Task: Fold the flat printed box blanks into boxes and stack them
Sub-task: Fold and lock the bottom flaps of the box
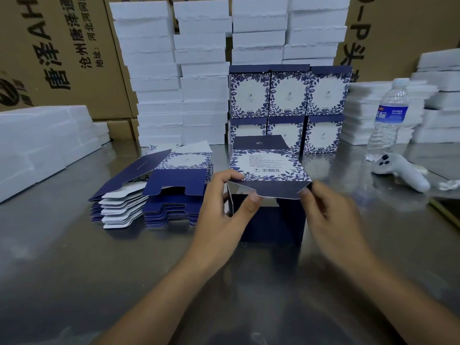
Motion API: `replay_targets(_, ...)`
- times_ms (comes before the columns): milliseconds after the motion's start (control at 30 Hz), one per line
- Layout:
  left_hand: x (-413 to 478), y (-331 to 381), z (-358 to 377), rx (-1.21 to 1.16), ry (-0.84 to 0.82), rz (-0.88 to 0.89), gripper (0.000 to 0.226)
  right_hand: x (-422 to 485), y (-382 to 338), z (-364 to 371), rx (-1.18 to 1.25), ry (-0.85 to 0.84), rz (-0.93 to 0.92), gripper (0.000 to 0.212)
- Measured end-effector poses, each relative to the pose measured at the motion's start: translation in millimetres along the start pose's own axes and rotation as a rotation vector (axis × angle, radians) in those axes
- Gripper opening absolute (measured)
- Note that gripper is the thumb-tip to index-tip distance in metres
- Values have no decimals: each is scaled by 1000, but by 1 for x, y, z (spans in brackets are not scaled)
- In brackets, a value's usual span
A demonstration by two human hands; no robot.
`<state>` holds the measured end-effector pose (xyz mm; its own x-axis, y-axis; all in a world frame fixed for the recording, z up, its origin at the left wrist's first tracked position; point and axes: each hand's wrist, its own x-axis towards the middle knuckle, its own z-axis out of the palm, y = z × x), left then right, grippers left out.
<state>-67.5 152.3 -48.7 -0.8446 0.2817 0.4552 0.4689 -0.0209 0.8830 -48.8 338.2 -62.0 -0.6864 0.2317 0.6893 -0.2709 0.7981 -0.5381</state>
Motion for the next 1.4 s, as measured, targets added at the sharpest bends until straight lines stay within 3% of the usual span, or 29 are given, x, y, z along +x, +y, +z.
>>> replay_targets(100,2,1,-2,-14,15,-22,40,-1,2,-2,30,-88,2,38)
replay_targets(200,3,2,-4,4,33,-33,39,-3,3,-5,-87,-226,-25,43)
replay_targets(367,4,0,-3,5,37,-43,40,-2,3,-7,-288,-226,-80,45)
replay_targets(533,3,-1,-1,11,38,-32,35,0,2,-7,-332,-227,-68,40)
replay_targets(767,4,-1,-1,41,59,-35,40,-3,8,-5,-385,-464,15,41)
replay_targets(1000,4,-2,0,74,53,-38,39,-2,8,-4,-430,-424,17,41)
replay_targets(1167,5,0,-2,36,75,-65,44,-2,12,-6,-411,-555,35,37)
replay_targets(1267,6,-1,-3,10,88,-71,35,-3,11,-5,-397,-580,42,35)
replay_targets(1400,7,0,-4,-11,102,-66,47,-1,10,-6,-387,-537,50,37)
